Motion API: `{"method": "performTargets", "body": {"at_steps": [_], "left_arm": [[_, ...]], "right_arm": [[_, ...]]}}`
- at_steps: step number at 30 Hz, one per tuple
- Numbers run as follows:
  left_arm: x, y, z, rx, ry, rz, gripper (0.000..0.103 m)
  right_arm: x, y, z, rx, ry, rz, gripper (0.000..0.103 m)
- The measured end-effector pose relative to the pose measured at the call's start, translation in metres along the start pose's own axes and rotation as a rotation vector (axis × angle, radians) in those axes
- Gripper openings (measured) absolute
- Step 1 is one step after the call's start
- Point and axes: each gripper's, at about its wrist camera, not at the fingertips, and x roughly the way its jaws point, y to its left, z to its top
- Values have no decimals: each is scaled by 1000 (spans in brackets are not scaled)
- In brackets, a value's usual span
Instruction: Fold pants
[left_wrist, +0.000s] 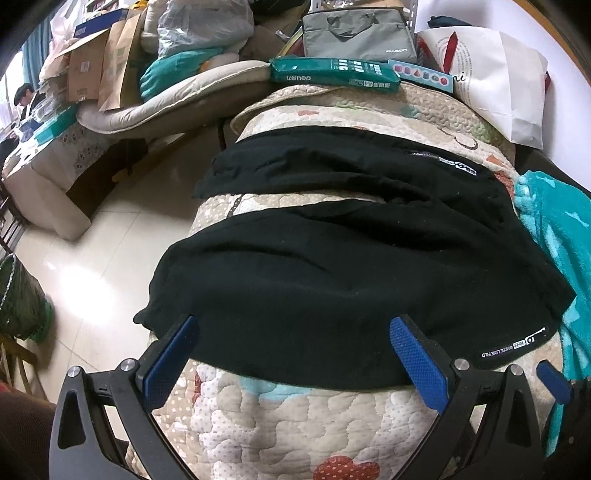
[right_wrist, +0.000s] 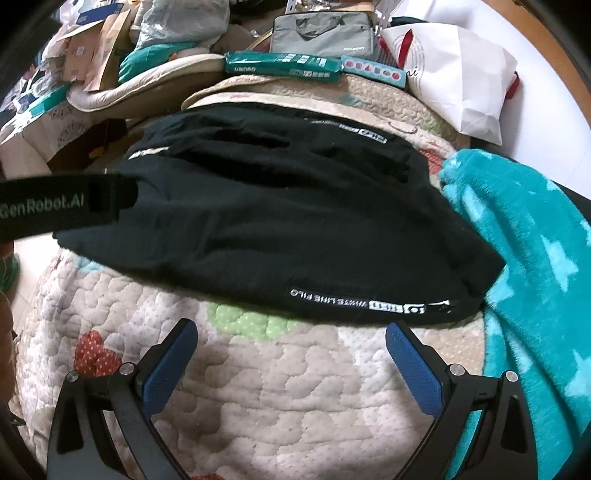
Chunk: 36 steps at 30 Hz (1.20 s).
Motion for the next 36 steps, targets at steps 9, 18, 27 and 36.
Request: {"method": "performTargets", "body": {"at_steps": [9, 18, 27, 36], "left_arm": [[21, -2, -3, 24, 113, 12, 103], [42, -2, -16, 16, 229, 6, 103], [44, 3, -21, -18, 228, -19, 103], [37, 6, -32, -11, 148, -32, 103]], "right_arm": [[13, 2, -5, 11, 81, 30, 103], [21, -2, -9, 63, 134, 72, 103], [20, -8, -13, 123, 121, 95, 103], [23, -5, -6, 72, 186, 100, 103]]}}
